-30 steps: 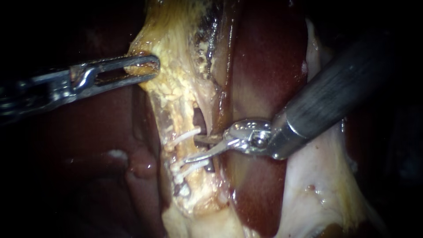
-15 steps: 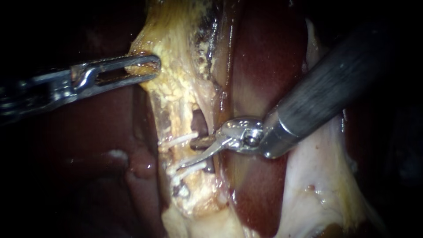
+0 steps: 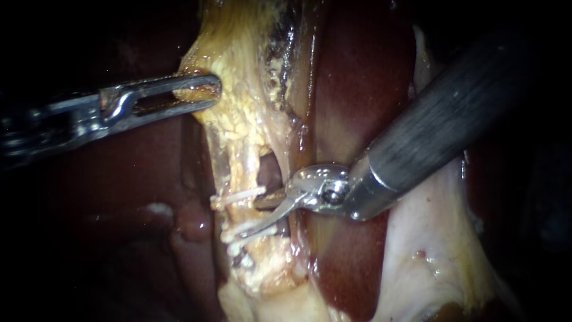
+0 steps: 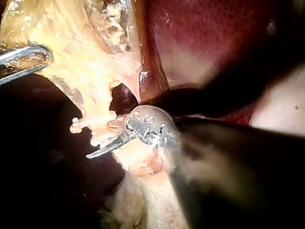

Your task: Go to the cutting position left tube

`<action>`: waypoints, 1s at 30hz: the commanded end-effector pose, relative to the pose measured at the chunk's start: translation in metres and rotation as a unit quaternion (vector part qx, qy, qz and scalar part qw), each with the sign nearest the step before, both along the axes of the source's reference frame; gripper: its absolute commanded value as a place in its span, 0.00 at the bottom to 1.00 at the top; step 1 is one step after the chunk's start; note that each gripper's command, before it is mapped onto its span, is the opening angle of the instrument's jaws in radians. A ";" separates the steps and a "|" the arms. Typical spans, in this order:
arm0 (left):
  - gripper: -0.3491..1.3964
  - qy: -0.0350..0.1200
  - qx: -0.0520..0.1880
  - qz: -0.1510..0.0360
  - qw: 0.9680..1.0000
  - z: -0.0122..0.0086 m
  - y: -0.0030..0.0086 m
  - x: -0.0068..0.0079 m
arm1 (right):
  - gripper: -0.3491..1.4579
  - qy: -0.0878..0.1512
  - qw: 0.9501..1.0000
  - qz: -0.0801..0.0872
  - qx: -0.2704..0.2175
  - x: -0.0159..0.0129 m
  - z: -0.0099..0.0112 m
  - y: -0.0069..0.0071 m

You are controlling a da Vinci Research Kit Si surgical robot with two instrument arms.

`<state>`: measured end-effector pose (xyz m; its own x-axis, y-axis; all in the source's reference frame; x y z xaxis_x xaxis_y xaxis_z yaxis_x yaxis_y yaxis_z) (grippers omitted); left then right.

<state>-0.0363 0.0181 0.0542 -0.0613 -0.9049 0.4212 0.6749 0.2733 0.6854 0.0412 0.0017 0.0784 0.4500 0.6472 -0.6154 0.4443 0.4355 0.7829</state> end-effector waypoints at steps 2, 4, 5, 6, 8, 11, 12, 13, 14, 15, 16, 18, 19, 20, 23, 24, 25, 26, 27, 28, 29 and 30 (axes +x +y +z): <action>0.00 0.000 0.000 0.000 1.000 0.0000 0.0000 -0.0001 | 0.93 0.001 1.000 -0.001 0.004 0.0004 0.0001 -0.0001; 0.00 0.000 0.000 0.000 1.000 0.0000 0.0000 -0.0001 | 0.93 0.004 1.000 -0.002 0.011 0.0009 0.0001 -0.0002; 0.00 0.000 0.000 0.000 1.000 0.0000 0.0000 -0.0001 | 0.93 0.005 1.000 -0.003 0.013 0.0010 0.0001 -0.0003; 0.00 0.000 0.000 0.000 1.000 0.0000 0.0000 -0.0001 | 0.93 0.005 1.000 -0.005 0.019 0.0013 0.0001 -0.0004; 0.00 0.000 0.000 0.000 1.000 0.0000 0.0000 -0.0001 | 0.92 0.005 1.000 -0.006 0.028 0.0016 0.0000 -0.0006; 0.00 0.000 0.000 0.000 1.000 0.0001 0.0001 -0.0001 | 0.91 0.003 0.999 -0.007 0.043 0.0021 0.0000 -0.0006; 0.00 0.000 0.000 0.000 1.000 0.0001 0.0001 -0.0001 | 0.91 0.003 0.999 -0.006 0.050 0.0023 -0.0001 -0.0006; 0.00 0.000 0.000 0.000 1.000 0.0001 0.0001 -0.0001 | 0.91 0.003 0.999 -0.005 0.054 0.0024 -0.0001 -0.0006; 0.00 0.000 0.000 0.000 1.000 0.0001 0.0001 -0.0001 | 0.91 0.002 0.998 -0.005 0.056 0.0024 -0.0001 -0.0006; 0.00 0.000 0.000 0.000 1.000 0.0001 0.0001 -0.0001 | 0.91 -0.002 0.998 -0.005 0.061 0.0025 -0.0001 -0.0006; 0.00 0.000 0.000 0.000 1.000 0.0001 0.0001 -0.0001 | 0.91 -0.006 0.998 -0.006 0.066 0.0025 0.0000 -0.0006; 0.00 0.000 0.000 0.000 1.000 0.0001 0.0001 -0.0002 | 0.91 -0.009 0.997 -0.006 0.071 0.0026 0.0000 -0.0006; 0.00 0.000 0.000 0.000 1.000 0.0001 0.0001 -0.0002 | 0.91 -0.011 0.997 -0.006 0.073 0.0026 0.0000 -0.0006; 0.00 0.000 0.000 0.000 1.000 0.0001 0.0001 -0.0002 | 0.91 -0.012 0.997 -0.006 0.076 0.0026 0.0000 -0.0005; 0.00 0.000 0.000 -0.001 1.000 0.0001 0.0001 -0.0002 | 0.91 -0.019 0.996 -0.007 0.085 0.0027 0.0001 -0.0005; 0.00 0.000 0.000 -0.001 1.000 0.0001 0.0001 -0.0003 | 0.91 -0.021 0.996 -0.007 0.088 0.0028 0.0001 -0.0005; 0.00 0.000 0.000 -0.001 1.000 0.0001 0.0001 -0.0003 | 0.91 -0.022 0.996 -0.006 0.091 0.0028 0.0001 -0.0005; 0.00 0.000 0.000 -0.001 1.000 0.0001 0.0001 -0.0003 | 0.91 -0.025 0.995 -0.008 0.096 0.0029 0.0001 -0.0005; 0.00 0.000 0.000 -0.001 1.000 0.0001 0.0001 -0.0003 | 0.91 -0.027 0.995 -0.007 0.098 0.0030 0.0001 -0.0004; 0.00 0.000 0.000 -0.001 1.000 0.0001 0.0001 -0.0003 | 0.91 -0.029 0.995 -0.007 0.100 0.0031 0.0002 -0.0004; 0.00 0.000 0.000 -0.001 1.000 0.0001 0.0001 -0.0003 | 0.91 -0.033 0.994 -0.007 0.105 0.0033 0.0002 -0.0004; 0.00 0.001 0.000 -0.001 1.000 0.0001 0.0001 -0.0003 | 0.91 -0.033 0.994 -0.007 0.105 0.0033 0.0002 -0.0005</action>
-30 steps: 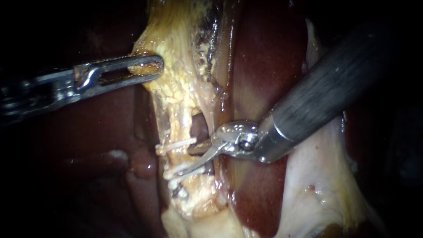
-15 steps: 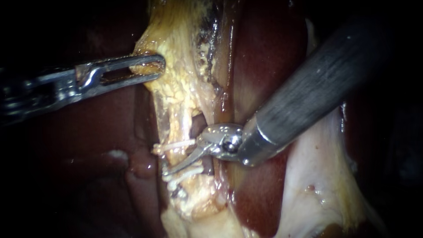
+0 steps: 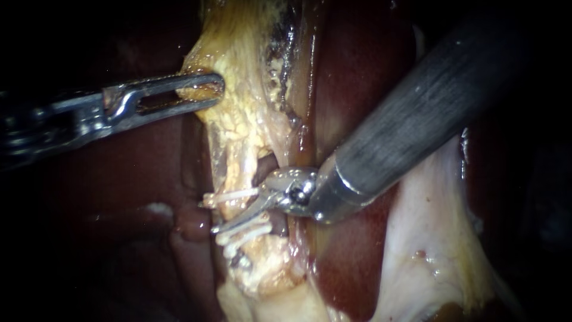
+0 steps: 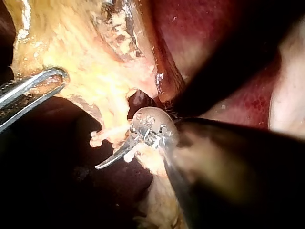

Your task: Go to the cutting position left tube

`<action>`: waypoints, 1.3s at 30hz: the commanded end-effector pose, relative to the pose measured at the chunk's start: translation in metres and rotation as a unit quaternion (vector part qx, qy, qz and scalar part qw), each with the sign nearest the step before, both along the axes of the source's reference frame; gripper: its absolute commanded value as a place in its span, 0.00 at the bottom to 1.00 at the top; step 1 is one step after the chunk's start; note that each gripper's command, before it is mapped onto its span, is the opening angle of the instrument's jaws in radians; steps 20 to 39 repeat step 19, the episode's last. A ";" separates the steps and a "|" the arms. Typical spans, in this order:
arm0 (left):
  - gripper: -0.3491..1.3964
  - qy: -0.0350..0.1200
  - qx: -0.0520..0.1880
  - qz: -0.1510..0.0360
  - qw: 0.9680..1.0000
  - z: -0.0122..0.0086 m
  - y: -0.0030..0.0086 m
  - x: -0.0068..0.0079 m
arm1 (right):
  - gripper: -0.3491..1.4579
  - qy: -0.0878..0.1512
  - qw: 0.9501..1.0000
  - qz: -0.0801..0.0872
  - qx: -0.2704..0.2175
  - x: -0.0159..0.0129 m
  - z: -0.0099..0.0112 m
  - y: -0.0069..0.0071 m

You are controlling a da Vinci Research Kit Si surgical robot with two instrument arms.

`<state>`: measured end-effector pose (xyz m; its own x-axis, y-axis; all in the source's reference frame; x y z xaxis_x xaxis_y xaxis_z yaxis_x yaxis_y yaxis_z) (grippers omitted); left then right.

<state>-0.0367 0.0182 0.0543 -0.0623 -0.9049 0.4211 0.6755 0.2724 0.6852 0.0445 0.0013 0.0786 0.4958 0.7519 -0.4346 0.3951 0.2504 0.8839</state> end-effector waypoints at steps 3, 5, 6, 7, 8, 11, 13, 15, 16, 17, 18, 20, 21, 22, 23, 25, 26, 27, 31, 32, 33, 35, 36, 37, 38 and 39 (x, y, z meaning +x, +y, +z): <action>0.00 0.000 0.000 0.000 1.000 0.0000 0.0000 0.0000 | 0.91 -0.006 1.000 0.001 0.004 0.0002 0.0003 -0.0003; 0.00 0.000 0.000 0.000 1.000 0.0000 0.0000 0.0000 | 0.91 -0.008 1.000 0.000 0.005 0.0004 0.0005 -0.0004; 0.00 0.000 0.000 0.000 1.000 0.0000 0.0000 0.0000 | 0.91 -0.008 1.000 0.000 0.005 0.0004 0.0006 -0.0005; 0.00 0.000 0.000 0.000 1.000 0.0000 0.0000 0.0000 | 0.91 -0.010 1.000 0.000 0.007 0.0004 0.0006 -0.0005; 0.00 0.000 0.000 0.000 1.000 0.0000 0.0000 0.0000 | 0.91 -0.010 1.000 0.000 0.007 0.0004 0.0007 -0.0005; 0.00 0.000 0.000 0.000 1.000 0.0000 0.0000 0.0000 | 0.91 -0.010 1.000 0.000 0.007 0.0004 0.0007 -0.0005; 0.00 0.000 0.000 0.000 1.000 0.0000 0.0000 0.0000 | 0.91 -0.011 1.000 0.001 0.007 0.0004 0.0007 -0.0005; 0.00 0.000 0.000 0.000 1.000 0.0000 0.0000 0.0000 | 0.91 -0.011 1.000 0.001 0.007 0.0004 0.0007 -0.0005; 0.00 0.000 0.000 0.000 1.000 0.0000 0.0000 0.0000 | 0.91 -0.011 1.000 0.001 0.007 0.0004 0.0007 -0.0005; 0.00 0.000 0.000 0.000 1.000 0.0000 0.0000 0.0000 | 0.91 -0.011 1.000 0.001 0.007 0.0004 0.0007 -0.0005; 0.00 0.000 0.000 0.000 1.000 -0.0001 0.0000 0.0000 | 0.91 -0.011 1.000 0.001 0.007 0.0004 0.0007 -0.0005; 0.00 0.000 0.000 0.000 1.000 -0.0001 0.0000 0.0000 | 0.92 -0.011 1.000 0.001 0.007 0.0004 0.0007 -0.0005; 0.00 0.000 0.000 0.000 1.000 -0.0001 0.0000 0.0000 | 0.92 -0.011 1.000 0.001 0.007 0.0004 0.0007 -0.0005; 0.00 0.000 0.000 0.000 1.000 -0.0001 0.0000 0.0000 | 0.92 -0.011 1.000 0.001 0.007 0.0004 0.0007 -0.0005; 0.00 0.000 0.000 0.000 1.000 -0.0001 0.0000 0.0000 | 0.92 -0.011 1.000 0.001 0.007 0.0004 0.0007 -0.0005; 0.00 0.000 0.000 0.000 1.000 -0.0001 0.0000 0.0000 | 0.92 -0.011 1.000 0.001 0.007 0.0004 0.0007 -0.0005; 0.00 0.000 0.000 0.000 1.000 -0.0001 0.0000 0.0000 | 0.92 -0.011 1.000 0.001 0.007 0.0004 0.0007 -0.0005; 0.00 0.000 0.000 0.000 1.000 -0.0001 0.0000 0.0000 | 0.92 -0.011 1.000 0.001 0.007 0.0004 0.0007 -0.0005; 0.00 0.000 0.000 0.000 1.000 -0.0001 0.0000 0.0000 | 0.92 -0.011 1.000 0.001 0.007 0.0004 0.0007 -0.0005; 0.00 0.000 0.000 0.000 1.000 -0.0001 0.0000 0.0000 | 0.92 -0.011 1.000 0.001 0.007 0.0004 0.0007 -0.0005; 0.00 0.000 0.000 0.000 1.000 -0.0001 0.0000 0.0000 | 0.92 -0.011 1.000 0.001 0.007 0.0004 0.0007 -0.0005; 0.00 0.000 0.000 0.000 1.000 -0.0001 0.0000 0.0000 | 0.92 -0.011 1.000 0.001 0.007 0.0004 0.0007 -0.0005; 0.00 0.000 0.000 0.000 1.000 -0.0001 0.0000 0.0000 | 0.92 -0.011 1.000 0.001 0.007 0.0004 0.0007 -0.0005; 0.00 0.000 0.000 0.000 1.000 -0.0001 0.0000 0.0000 | 0.92 -0.011 1.000 0.001 0.007 0.0004 0.0007 -0.0005; 0.00 0.000 0.000 0.000 1.000 -0.0001 0.0000 0.0000 | 0.92 -0.011 1.000 0.001 0.007 0.0004 0.0007 -0.0005; 0.00 0.000 0.000 0.000 1.000 -0.0001 0.0000 0.0000 | 0.92 -0.011 1.000 0.001 0.007 0.0004 0.0007 -0.0005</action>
